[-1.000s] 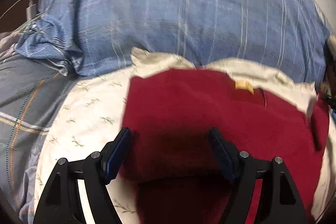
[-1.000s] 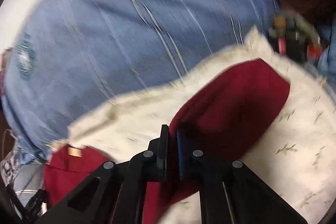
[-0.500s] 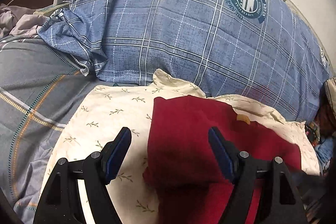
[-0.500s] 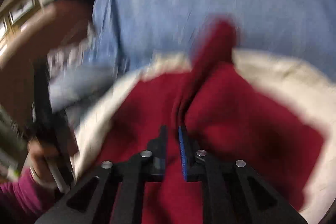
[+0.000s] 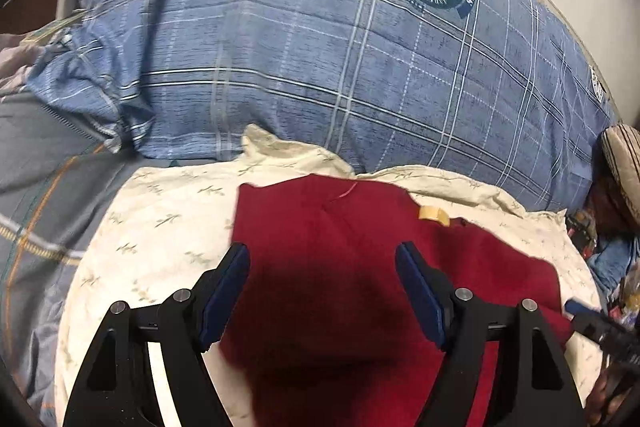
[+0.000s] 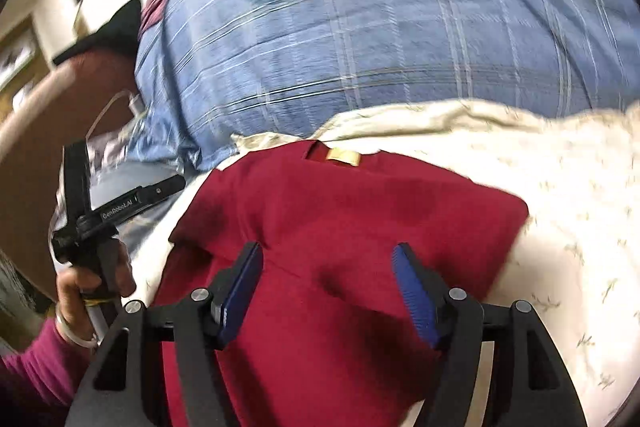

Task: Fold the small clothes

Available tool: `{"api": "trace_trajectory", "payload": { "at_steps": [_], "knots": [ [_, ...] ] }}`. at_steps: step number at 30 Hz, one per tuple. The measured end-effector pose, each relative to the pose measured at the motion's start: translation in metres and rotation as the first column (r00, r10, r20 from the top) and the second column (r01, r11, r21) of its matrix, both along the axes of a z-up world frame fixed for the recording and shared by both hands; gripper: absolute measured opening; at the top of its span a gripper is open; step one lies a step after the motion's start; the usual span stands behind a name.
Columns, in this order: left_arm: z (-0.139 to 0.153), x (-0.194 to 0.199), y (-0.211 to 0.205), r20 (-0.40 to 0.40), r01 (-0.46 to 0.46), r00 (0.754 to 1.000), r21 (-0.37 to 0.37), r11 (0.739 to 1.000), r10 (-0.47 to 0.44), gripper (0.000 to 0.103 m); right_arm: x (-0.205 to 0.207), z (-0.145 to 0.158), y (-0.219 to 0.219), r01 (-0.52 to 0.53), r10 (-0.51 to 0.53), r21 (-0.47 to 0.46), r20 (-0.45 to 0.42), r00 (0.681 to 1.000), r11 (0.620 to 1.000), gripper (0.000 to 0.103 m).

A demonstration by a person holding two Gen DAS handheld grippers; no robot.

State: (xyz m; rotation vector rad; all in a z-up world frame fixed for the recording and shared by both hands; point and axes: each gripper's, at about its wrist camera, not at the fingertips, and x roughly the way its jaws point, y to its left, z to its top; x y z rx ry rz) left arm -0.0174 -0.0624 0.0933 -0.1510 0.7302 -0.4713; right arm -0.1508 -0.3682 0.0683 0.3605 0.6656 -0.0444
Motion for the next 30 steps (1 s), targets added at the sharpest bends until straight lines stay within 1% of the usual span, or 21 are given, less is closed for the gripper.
{"api": "trace_trajectory", "payload": {
  "at_steps": [1, 3, 5, 7, 8, 10, 12, 13, 14, 15, 17, 18, 19, 21, 22, 23, 25, 27, 29, 30],
  "knots": [
    [0.001, 0.006, -0.007, -0.009, 0.014, 1.0, -0.005, 1.0, -0.014, 0.074, 0.001, -0.005, -0.005, -0.003, 0.003, 0.031, -0.009, 1.0, 1.0, 0.07],
    [0.002, 0.026, -0.024, -0.042, 0.046, 0.998, 0.011, 0.999, -0.045, 0.074, 0.003, -0.011, -0.006, -0.013, 0.014, 0.048, -0.017, 1.0, 0.999, 0.07],
    [0.0, 0.05, -0.043, -0.072, 0.046, 0.997, 0.052, 0.998, -0.042, 0.074, 0.0, -0.012, -0.008, -0.019, 0.019, 0.053, -0.016, 1.0, 0.998, 0.07],
    [-0.009, 0.077, -0.061, -0.138, 0.047, 0.99, 0.099, 0.994, -0.033, 0.074, -0.002, -0.012, -0.009, -0.026, 0.027, 0.058, -0.01, 1.0, 0.998, 0.07],
    [-0.014, 0.089, -0.069, -0.161, 0.041, 0.987, 0.114, 0.993, -0.023, 0.072, -0.002, -0.013, -0.009, -0.029, 0.03, 0.055, -0.009, 1.0, 0.998, 0.069],
    [-0.022, 0.107, -0.085, -0.19, 0.054, 0.981, 0.154, 0.987, -0.024, 0.055, -0.005, -0.013, -0.013, -0.025, 0.026, 0.055, -0.007, 1.0, 0.998, 0.069],
    [-0.03, 0.117, -0.102, -0.216, 0.086, 0.976, 0.238, 0.967, -0.033, 0.013, -0.007, -0.013, -0.018, -0.01, 0.01, 0.061, -0.003, 1.0, 0.998, 0.069],
    [-0.031, 0.118, -0.108, -0.207, 0.089, 0.978, 0.275, 0.957, -0.031, 0.008, -0.008, -0.012, -0.021, 0.01, -0.011, 0.065, 0.004, 1.0, 0.998, 0.069],
    [-0.028, 0.117, -0.111, -0.195, 0.088, 0.98, 0.284, 0.955, -0.032, 0.008, -0.01, -0.011, -0.023, 0.026, -0.027, 0.067, 0.011, 1.0, 0.997, 0.069],
    [-0.021, 0.115, -0.111, -0.173, 0.087, 0.984, 0.276, 0.957, -0.039, 0.007, -0.015, -0.008, -0.029, 0.064, -0.067, 0.07, 0.036, 0.997, 0.995, 0.069],
    [0.001, 0.105, -0.103, -0.128, 0.075, 0.991, 0.221, 0.972, -0.047, 0.007, -0.022, -0.002, -0.037, 0.11, -0.115, 0.068, 0.07, 0.991, 0.992, 0.069],
    [0.015, 0.1, -0.096, -0.104, 0.073, 0.993, 0.171, 0.983, -0.055, 0.007, -0.026, 0.003, -0.043, 0.141, -0.146, 0.062, 0.088, 0.985, 0.988, 0.07],
    [0.029, 0.092, -0.086, -0.078, 0.067, 0.995, 0.128, 0.99, -0.057, 0.007, -0.029, 0.005, -0.047, 0.157, -0.163, 0.064, 0.093, 0.982, 0.985, 0.073],
    [0.046, 0.077, -0.066, -0.043, 0.045, 0.998, 0.096, 0.994, -0.041, 0.007, -0.031, 0.007, -0.054, 0.185, -0.19, 0.073, 0.082, 0.978, 0.98, 0.074],
    [0.049, 0.069, -0.055, -0.034, 0.031, 0.999, 0.092, 0.995, -0.028, 0.007, -0.032, 0.006, -0.058, 0.204, -0.209, 0.082, 0.069, 0.975, 0.976, 0.074],
    [0.048, 0.059, -0.045, -0.034, 0.021, 0.999, 0.088, 0.996, -0.018, 0.007, -0.032, 0.005, -0.06, 0.212, -0.217, 0.081, 0.057, 0.975, 0.974, 0.074],
    [0.035, 0.042, -0.029, -0.045, 0.007, 0.999, 0.089, 0.996, -0.003, 0.007, -0.029, 0.001, -0.062, 0.229, -0.23, 0.058, 0.011, 0.973, 0.972, 0.075],
    [0.014, 0.031, -0.025, -0.055, 0.006, 0.999, 0.117, 0.993, 0.0, 0.007, -0.023, -0.009, -0.065, 0.249, -0.247, 0.051, -0.031, 0.968, 0.967, 0.076],
    [-0.009, 0.03, -0.025, -0.091, -0.012, 0.996, 0.137, 0.99, 0.025, 0.007, -0.018, -0.019, -0.067, 0.247, -0.242, 0.082, -0.072, 0.968, 0.965, 0.076],
    [-0.02, 0.03, -0.021, -0.116, -0.02, 0.993, 0.124, 0.992, 0.034, 0.007, -0.016, -0.025, -0.068, 0.239, -0.227, 0.12, -0.107, 0.968, 0.964, 0.076]
  ]
}}
